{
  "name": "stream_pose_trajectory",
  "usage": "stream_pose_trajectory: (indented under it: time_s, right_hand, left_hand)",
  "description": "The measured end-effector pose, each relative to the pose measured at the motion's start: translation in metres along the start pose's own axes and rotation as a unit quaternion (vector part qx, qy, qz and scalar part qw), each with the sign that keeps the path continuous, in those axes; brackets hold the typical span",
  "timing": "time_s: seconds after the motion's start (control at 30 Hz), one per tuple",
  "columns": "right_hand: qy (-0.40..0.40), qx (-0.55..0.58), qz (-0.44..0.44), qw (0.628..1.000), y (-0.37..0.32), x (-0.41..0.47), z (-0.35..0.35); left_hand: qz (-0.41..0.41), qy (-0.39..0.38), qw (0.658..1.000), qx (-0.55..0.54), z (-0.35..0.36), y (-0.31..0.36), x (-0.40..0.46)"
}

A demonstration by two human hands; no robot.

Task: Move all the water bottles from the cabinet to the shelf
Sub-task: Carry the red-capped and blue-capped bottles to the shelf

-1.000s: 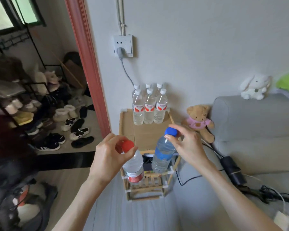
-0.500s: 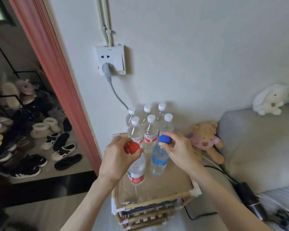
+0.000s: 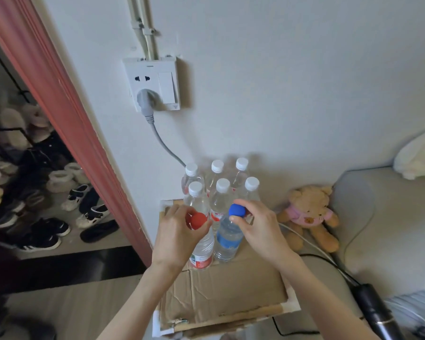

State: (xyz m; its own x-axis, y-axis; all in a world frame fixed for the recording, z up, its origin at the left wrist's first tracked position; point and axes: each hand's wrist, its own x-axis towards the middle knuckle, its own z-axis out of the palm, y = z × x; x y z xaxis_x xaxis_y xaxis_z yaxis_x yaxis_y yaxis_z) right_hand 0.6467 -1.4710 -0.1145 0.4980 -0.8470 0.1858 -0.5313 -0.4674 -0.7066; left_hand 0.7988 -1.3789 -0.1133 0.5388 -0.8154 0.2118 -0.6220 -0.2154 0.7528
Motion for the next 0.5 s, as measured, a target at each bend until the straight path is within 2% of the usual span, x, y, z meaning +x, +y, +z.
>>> stream_pose_trajectory:
  time_s: [0.17, 0.27, 0.4, 0.5]
  right_hand:
    - [-0.037, 0.026, -0.010, 0.999, 0.005, 0.010, -0.006]
    - [-0.101, 0.038, -0.010, 0.994, 0.009, 0.014, -0.014]
    - [-0.152, 0.026, -0.048, 0.987, 0.009, 0.017, -0.021]
    - [-0.147, 0.030, -0.041, 0.988, 0.013, 0.022, -0.018]
  left_hand:
    - [-0.006, 0.013, 1.000, 0.011, 0.012, 0.003, 0.008]
    - [0.001, 0.001, 1.000, 0.003, 0.012, 0.001, 0.009]
    - [0.048, -0.071, 0.996, -0.013, 0.004, -0.002, 0.008]
    - [0.083, -0.108, 0.991, -0.020, -0.001, -0.004, 0.006]
